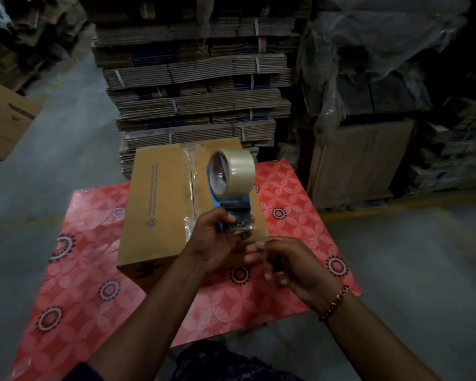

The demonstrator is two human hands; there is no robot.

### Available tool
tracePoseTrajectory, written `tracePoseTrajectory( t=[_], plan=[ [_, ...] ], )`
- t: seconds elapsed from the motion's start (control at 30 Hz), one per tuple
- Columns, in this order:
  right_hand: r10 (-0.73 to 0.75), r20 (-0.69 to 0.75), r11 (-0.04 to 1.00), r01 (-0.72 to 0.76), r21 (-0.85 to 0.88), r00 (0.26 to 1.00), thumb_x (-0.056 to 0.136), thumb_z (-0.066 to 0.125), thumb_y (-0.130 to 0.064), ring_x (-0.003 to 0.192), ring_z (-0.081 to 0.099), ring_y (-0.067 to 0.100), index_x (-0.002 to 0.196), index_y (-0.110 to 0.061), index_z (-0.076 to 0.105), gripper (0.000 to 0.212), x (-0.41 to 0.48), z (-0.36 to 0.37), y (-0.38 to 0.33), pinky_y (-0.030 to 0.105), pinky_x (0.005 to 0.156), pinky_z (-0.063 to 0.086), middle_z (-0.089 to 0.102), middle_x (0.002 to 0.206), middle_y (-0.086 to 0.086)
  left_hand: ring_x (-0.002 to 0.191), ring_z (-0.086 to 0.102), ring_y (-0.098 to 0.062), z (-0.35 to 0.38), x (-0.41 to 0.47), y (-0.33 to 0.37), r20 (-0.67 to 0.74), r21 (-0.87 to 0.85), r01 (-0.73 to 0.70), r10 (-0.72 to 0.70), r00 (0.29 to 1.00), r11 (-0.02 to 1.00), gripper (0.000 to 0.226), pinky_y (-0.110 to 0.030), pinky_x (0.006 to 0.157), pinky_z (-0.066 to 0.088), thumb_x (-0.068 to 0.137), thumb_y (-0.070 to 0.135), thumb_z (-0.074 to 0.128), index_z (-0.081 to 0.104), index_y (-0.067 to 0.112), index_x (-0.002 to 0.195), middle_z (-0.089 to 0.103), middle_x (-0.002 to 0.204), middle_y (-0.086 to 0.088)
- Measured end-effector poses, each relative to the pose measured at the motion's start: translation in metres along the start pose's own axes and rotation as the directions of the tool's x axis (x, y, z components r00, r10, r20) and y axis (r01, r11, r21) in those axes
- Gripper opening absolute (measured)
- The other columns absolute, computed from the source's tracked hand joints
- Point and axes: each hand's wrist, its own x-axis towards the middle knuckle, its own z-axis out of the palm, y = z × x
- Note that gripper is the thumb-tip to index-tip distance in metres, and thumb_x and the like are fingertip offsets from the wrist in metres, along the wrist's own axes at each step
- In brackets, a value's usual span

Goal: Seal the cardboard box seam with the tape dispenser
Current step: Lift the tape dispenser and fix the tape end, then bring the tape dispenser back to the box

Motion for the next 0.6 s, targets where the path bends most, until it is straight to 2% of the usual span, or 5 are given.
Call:
tracePoseTrajectory(
  t=[0.17,0.27,0.37,0.47,0.6],
  plan=[
    [-0.135,-0.103,0.991,0.136,-0.004,0.985,0.079,0.06,-0.046,0.068,0.065,0.014,0.115,-0.021,0.068,0.045,0.013,-0.051,-0.025,0.022,0.047,0.04,0.077,0.109,0.0,0.069,0.066,-0.023,-0.015,0.003,0.008,0.128,0.278,0.097,-0.137,0.982,0.956,0.038,-0.031,0.062,0.057,0.056,0.002,0.055,0.072,0.001,0.09,0.068,0.081,-0.016],
    [-0.117,-0.015,0.982,0.113,-0.153,0.993,0.078,0.063,-0.05,0.09,0.068,0.013,0.123,-0.031,0.064,0.049,0.025,-0.077,-0.039,0.031,0.066,0.052,0.073,0.107,-0.004,0.088,0.057,-0.027,-0.025,0.016,0.009,0.232,0.65,0.059,-0.271,0.934,0.758,0.055,-0.026,0.066,0.05,0.057,0.009,0.061,0.061,-0.006,0.11,0.062,0.1,-0.018],
    [0.052,0.104,0.942,-0.014,-0.335,0.993,0.075,0.069,-0.051,0.11,0.07,0.02,0.135,-0.035,0.056,0.063,0.037,-0.097,-0.04,0.036,0.076,0.056,0.071,0.125,0.0,0.093,0.058,-0.031,-0.027,0.035,0.007,0.245,0.846,0.059,-0.485,0.84,0.53,0.073,-0.029,0.069,0.051,0.056,0.022,0.064,0.054,-0.014,0.118,0.061,0.104,-0.022],
    [0.199,0.118,0.879,-0.124,-0.461,0.973,0.09,0.07,-0.036,0.107,0.072,0.023,0.135,-0.034,0.057,0.047,0.049,-0.109,-0.032,0.032,0.072,0.058,0.069,0.128,0.005,0.092,0.055,-0.033,-0.022,0.056,0.008,0.24,0.871,0.096,-0.587,0.773,0.483,0.066,-0.037,0.076,0.047,0.056,0.025,0.064,0.057,-0.011,0.111,0.059,0.1,-0.023],
    [0.308,0.105,0.86,-0.23,-0.455,0.946,0.081,0.074,-0.033,0.085,0.064,0.02,0.112,-0.023,0.074,0.032,0.063,-0.117,-0.015,0.034,0.072,0.055,0.07,0.098,0.008,0.096,0.058,-0.029,-0.023,0.095,0.018,0.247,0.881,0.086,-0.608,0.755,0.465,0.063,-0.039,0.081,0.044,0.063,0.03,0.077,0.066,0.003,0.119,0.066,0.105,-0.017]
  ],
)
